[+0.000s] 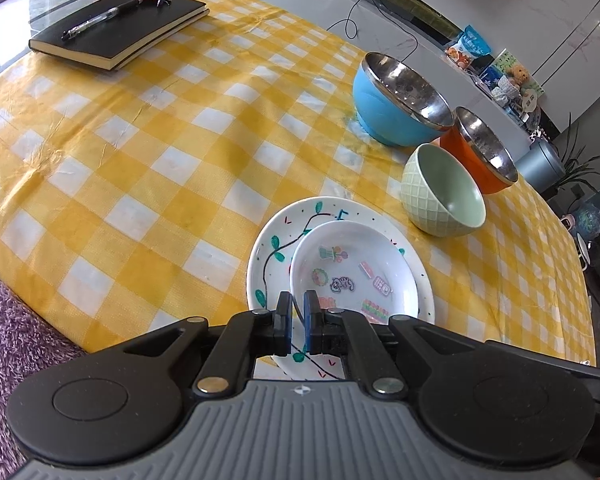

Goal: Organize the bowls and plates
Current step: 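Carry the sticker plate onto the 'Fruity' plate and open both grippers, then move both open grippers to the rim of the orange steel bowl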

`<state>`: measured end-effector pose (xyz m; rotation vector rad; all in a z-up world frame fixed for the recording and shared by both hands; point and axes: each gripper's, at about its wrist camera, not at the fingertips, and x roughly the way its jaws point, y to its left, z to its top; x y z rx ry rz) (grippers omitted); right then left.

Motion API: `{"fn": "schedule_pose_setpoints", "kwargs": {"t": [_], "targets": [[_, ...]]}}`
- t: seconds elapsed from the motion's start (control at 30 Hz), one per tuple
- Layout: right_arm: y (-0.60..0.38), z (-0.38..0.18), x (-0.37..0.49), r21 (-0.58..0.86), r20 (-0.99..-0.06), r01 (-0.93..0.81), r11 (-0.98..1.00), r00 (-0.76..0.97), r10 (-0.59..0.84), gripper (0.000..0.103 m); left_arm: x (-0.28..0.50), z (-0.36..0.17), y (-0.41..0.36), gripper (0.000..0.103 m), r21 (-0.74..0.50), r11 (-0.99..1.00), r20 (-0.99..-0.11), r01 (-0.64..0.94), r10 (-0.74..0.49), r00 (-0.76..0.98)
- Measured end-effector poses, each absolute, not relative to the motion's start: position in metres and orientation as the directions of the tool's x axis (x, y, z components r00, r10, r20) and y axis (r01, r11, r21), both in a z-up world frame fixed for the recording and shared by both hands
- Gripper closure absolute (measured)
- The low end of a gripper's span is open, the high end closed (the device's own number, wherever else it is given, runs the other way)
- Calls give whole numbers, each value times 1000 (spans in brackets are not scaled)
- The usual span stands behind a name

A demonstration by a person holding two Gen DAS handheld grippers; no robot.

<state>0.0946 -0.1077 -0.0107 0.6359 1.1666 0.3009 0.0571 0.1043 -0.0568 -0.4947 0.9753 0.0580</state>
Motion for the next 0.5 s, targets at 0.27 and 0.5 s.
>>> {"fn": "schedule_pose_setpoints", "kwargs": {"t": [0.27, 0.5], "targets": [[-108, -2, 90, 574, -759, 54, 817, 410, 506, 94, 55, -53, 104, 85, -354, 896, -803, -267, -145, 578], [-113, 9, 88, 559, -749, 24, 829, 443, 493, 81, 51, -40, 99, 75, -335, 910, -781, -246, -121, 613]]}}
